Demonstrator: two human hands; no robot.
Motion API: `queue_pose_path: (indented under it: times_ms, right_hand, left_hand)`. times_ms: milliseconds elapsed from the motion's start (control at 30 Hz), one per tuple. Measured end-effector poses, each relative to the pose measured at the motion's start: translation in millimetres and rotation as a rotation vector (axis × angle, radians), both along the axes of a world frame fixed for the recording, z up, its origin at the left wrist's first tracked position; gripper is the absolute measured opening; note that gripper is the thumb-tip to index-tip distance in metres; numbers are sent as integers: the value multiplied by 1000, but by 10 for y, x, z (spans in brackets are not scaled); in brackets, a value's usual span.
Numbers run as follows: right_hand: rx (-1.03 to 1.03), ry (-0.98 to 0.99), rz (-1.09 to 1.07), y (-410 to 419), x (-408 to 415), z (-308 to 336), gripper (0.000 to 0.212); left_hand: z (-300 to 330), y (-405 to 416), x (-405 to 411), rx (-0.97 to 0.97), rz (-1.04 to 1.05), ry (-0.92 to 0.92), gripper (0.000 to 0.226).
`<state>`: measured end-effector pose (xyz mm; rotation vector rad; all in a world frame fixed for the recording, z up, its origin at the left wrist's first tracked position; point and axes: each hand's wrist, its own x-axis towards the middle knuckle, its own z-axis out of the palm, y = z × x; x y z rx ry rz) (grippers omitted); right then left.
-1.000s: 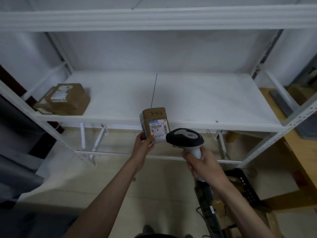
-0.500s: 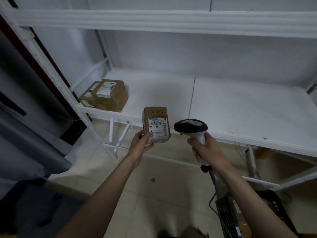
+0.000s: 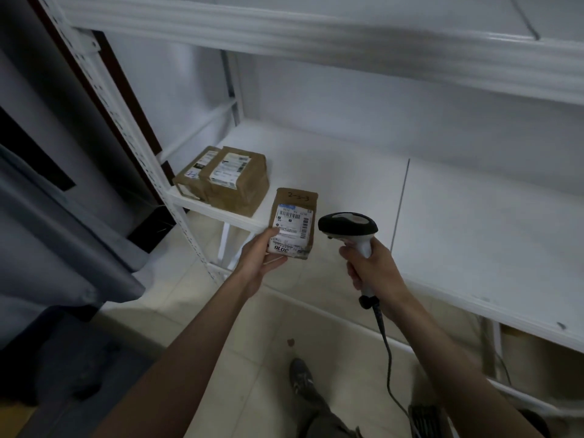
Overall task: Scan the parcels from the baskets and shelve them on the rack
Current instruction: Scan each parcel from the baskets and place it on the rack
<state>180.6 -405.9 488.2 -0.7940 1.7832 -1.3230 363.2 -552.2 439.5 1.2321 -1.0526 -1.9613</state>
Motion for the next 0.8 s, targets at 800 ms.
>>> queue_pose_path:
  times_ms: [800]
  right_hand:
    - [81,-74,-40,-1324,-323,-446,11]
  left_hand:
    - [-430,-1410,-307,268,324,-88,47]
